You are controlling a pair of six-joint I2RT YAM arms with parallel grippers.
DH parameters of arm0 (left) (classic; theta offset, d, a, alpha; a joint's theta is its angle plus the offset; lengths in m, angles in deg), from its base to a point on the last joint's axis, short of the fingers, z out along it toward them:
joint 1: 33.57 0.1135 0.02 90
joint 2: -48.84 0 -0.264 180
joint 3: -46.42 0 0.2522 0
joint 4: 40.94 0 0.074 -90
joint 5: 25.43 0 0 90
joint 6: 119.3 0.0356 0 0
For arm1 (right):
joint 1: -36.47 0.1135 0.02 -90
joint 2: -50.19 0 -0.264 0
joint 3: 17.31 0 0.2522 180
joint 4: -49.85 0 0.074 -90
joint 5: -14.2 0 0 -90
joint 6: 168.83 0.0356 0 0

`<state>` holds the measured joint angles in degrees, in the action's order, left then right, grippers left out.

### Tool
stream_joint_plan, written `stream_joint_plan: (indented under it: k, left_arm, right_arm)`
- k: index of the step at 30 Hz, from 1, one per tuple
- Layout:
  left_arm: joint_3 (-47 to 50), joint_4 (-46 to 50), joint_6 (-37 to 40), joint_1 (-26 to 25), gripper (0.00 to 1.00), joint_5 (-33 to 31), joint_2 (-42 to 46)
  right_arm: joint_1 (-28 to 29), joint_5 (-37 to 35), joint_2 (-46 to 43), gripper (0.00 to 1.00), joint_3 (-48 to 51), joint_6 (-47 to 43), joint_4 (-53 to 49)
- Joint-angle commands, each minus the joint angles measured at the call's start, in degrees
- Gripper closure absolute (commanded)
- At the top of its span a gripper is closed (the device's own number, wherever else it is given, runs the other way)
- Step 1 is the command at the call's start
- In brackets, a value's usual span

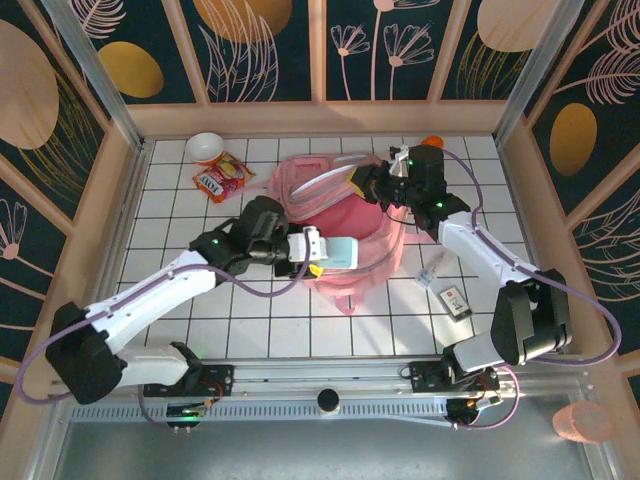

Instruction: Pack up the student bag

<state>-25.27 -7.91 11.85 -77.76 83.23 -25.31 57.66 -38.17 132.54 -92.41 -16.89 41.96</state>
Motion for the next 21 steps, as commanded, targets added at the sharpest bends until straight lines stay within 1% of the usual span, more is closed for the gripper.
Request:
stream_joint_plan:
  k: [1, 3, 9, 14, 18, 19, 21]
  left_arm:
    - [-2.79, -10.8, 1.08, -0.85, 0.65, -6.56, -2.49]
    - [-3.61, -13.54, 0.49, -0.93, 0.64, -9.46, -4.86]
    - [-6.66, -15.53, 0.29, -1.17, 0.63, -16.81, -11.65]
    - [-6.4, -14.99, 2.56, -1.26, 0.6, -20.24, -16.06]
    - [-4.27, -18.43, 2.08, -1.3, 0.48, -23.62, -18.4]
    - [-4.25, -18.56, 1.61, -1.31, 0.42, -24.14, -18.96]
    - [-4.3, -18.63, 0.17, -1.31, 0.33, -24.21, -19.22]
  right_arm:
    - [1.53, 1.84, -0.87, 1.0, -3.08, 0.53, 6.77]
    - [1.75, 1.77, -0.96, 1.0, -3.08, 0.52, 6.79]
    - [2.39, 2.08, -0.8, 1.0, -3.52, 0.66, 6.87]
    - [2.57, 2.02, -0.49, 1.0, -3.78, 0.82, 7.34]
    - [2.69, 1.86, -0.33, 1.0, -4.07, 0.88, 7.58]
    - [2.73, 1.79, -0.31, 1.0, -4.04, 0.85, 7.58]
    - [2.78, 1.75, -0.38, 1.0, -3.84, 0.82, 7.53]
